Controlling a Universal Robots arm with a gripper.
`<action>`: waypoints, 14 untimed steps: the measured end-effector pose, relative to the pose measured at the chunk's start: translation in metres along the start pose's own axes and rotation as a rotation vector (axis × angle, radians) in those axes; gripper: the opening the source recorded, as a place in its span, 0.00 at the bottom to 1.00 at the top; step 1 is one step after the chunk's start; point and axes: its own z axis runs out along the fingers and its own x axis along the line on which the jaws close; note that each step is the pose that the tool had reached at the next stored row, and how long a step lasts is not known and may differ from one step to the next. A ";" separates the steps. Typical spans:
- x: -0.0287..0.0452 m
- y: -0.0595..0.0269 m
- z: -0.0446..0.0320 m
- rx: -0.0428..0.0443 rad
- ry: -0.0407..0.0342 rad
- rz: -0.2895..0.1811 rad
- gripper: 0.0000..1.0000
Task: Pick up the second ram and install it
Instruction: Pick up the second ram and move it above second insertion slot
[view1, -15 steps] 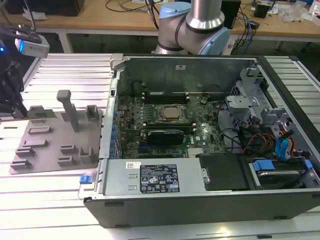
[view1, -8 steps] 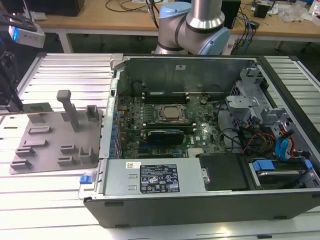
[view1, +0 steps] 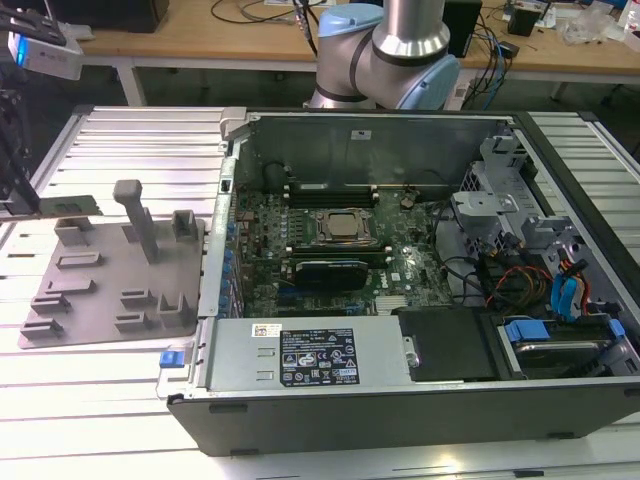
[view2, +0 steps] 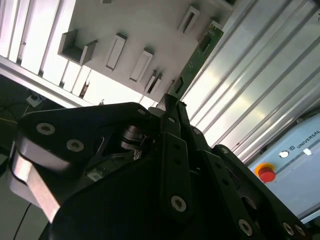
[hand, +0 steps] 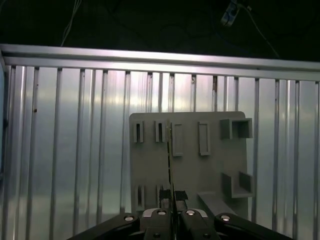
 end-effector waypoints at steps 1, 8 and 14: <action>-0.0001 0.0001 -0.0023 0.0000 0.0001 0.000 0.11; -0.0008 0.0007 -0.0173 0.0000 0.0001 0.000 0.11; -0.0016 0.0016 -0.0363 0.0000 0.0000 0.000 0.11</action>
